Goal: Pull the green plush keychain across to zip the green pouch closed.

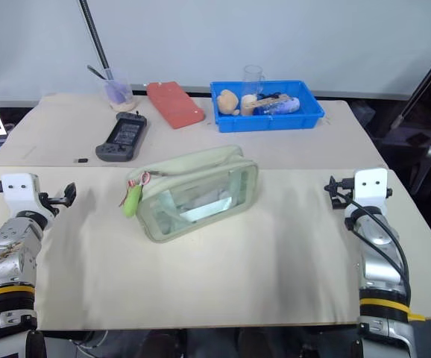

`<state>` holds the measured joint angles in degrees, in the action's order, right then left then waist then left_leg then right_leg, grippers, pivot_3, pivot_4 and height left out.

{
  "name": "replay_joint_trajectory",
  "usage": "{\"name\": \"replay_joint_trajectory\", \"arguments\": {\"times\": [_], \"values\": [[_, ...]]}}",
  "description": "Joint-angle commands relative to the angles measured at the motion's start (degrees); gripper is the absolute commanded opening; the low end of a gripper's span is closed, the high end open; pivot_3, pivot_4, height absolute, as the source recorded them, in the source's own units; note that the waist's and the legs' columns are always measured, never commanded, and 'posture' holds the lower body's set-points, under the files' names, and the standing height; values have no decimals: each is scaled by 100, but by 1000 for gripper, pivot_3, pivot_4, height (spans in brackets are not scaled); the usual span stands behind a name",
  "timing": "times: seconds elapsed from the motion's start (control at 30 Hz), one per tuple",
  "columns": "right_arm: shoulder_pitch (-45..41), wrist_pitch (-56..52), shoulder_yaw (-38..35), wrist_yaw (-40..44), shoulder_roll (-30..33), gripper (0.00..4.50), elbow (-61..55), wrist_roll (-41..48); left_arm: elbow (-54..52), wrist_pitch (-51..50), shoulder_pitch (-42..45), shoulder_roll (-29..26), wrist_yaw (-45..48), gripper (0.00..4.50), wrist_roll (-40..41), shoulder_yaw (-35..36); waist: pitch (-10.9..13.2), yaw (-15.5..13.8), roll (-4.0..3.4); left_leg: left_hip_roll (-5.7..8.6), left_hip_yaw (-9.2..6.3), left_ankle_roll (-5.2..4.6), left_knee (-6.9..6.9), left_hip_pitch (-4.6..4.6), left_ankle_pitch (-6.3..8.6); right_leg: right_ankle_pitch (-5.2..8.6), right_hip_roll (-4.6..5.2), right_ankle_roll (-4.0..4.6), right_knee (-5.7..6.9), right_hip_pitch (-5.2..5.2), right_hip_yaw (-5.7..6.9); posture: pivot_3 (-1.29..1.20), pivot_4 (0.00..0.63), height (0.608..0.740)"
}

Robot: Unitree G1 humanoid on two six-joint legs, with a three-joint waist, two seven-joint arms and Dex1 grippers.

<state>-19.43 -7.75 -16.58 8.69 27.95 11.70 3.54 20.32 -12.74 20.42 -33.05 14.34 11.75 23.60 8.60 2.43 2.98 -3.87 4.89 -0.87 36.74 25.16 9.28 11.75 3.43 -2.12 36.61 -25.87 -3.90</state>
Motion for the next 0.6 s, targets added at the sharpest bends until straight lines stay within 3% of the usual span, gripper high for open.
{"name": "replay_joint_trajectory", "arguments": {"times": [0.03, 0.17, 0.33, 0.6], "values": [[-71, 119, -143, -8, 121, 4465, -137, 42, -177, -38, 138, -122, 17, 4500, 122, 111, 0, 0, 0, 0, 0, 0, 0, 0, 0, 0, 0, 0, 0, 0, 0, 0, 150, 740], [-231, 61, -127, 354, 278, 4465, -152, 206, -617, -300, 157, -343, 350, 4500, 399, 208, 1, 1, -1, 0, 0, 0, 0, 0, 0, 0, 0, 0, 0, -1, 0, 0, 150, 740], [-636, -311, -5, 1769, 876, 4465, -458, 853, -1817, -1189, 580, -1015, 1062, 4500, 1053, 121, 8, -4, 0, -1, 1, 1, 0, 5, 0, 3, 0, 6, 0, -8, 0, 0, 150, 740], [-1382, -1791, 250, 3758, 1691, 4465, -1797, 2508, -3810, -3420, 2381, -1772, 2423, 4500, 2535, -1299, 12, -27, -2, 0, -4, -2, -3, 8, 1, -4, -4, -13, -36, 12, 0, 0, 150, 740]]}}
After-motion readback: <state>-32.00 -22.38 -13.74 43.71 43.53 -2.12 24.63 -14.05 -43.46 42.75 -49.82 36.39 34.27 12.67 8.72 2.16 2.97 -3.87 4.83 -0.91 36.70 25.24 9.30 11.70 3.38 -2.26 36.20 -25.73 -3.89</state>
